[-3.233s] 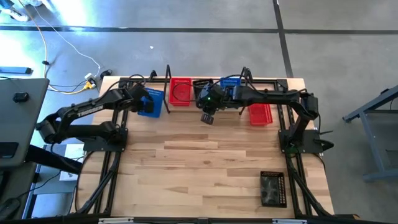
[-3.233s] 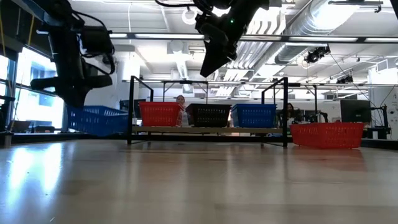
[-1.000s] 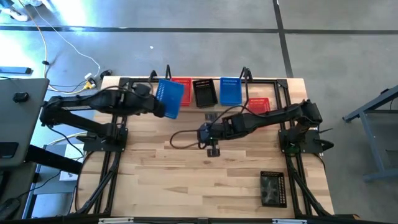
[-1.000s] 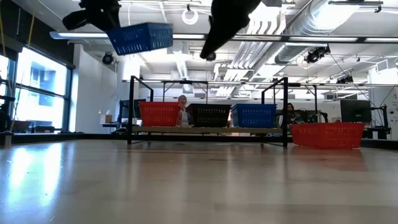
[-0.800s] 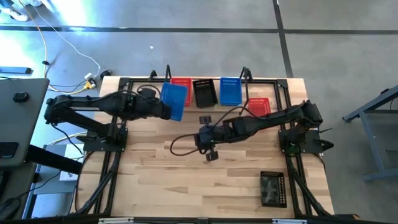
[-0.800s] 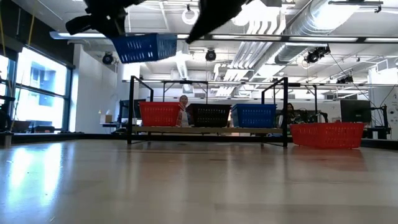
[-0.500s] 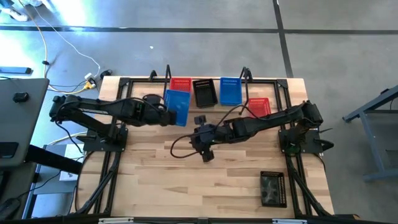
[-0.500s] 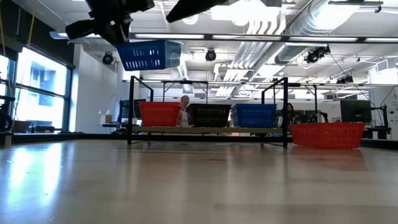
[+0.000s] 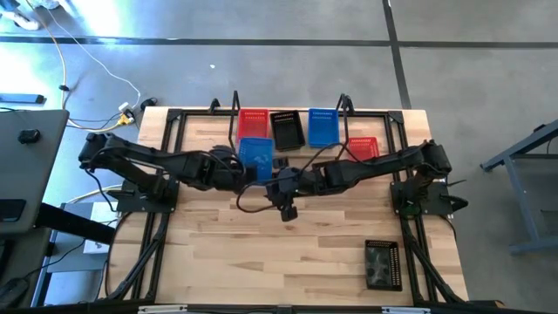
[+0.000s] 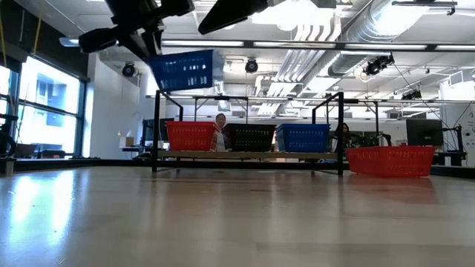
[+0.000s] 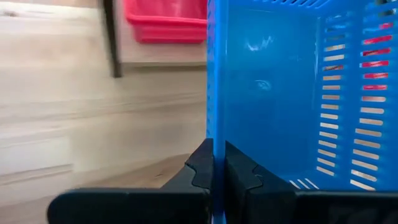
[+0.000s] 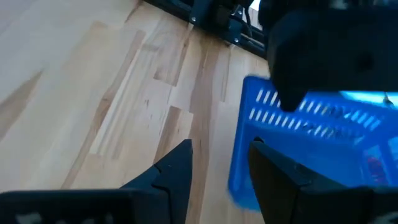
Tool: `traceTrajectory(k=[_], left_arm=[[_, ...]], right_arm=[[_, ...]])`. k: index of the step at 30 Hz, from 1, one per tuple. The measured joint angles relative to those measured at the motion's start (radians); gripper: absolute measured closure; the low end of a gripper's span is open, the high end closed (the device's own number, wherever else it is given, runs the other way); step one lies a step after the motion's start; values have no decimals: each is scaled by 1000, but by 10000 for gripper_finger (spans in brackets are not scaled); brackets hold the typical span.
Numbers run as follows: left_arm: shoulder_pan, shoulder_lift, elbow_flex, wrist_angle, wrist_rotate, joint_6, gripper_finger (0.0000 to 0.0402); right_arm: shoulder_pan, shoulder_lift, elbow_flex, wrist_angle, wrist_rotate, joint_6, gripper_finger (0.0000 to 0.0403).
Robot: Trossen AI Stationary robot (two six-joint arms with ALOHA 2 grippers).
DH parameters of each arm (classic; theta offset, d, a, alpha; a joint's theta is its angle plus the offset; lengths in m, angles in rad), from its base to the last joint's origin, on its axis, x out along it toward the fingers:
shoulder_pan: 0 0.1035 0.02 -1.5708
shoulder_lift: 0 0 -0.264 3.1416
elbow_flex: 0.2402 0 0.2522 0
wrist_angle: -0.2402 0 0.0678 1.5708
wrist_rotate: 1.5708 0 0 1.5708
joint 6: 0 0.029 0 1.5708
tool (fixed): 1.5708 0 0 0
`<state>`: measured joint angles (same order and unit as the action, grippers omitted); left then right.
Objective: Stack baskets on shelf by color
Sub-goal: Stack the blue basket on top of the blue basket on the shelf
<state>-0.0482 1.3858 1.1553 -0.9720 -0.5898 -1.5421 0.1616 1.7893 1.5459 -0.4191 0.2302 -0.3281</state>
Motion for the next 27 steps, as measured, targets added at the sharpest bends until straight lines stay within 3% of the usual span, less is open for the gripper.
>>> traceTrajectory(k=[10, 20, 27], left_arm=[[-1, 58, 0, 160, 10, 23, 401], [0, 59, 0, 239, 40, 79, 401], [0, 59, 0, 238, 50, 82, 401]], right_arm=[[0, 23, 0, -19, 5, -13, 263], [-11, 49, 1, -135, 91, 75, 265], [-32, 49, 0, -159, 68, 195, 327]])
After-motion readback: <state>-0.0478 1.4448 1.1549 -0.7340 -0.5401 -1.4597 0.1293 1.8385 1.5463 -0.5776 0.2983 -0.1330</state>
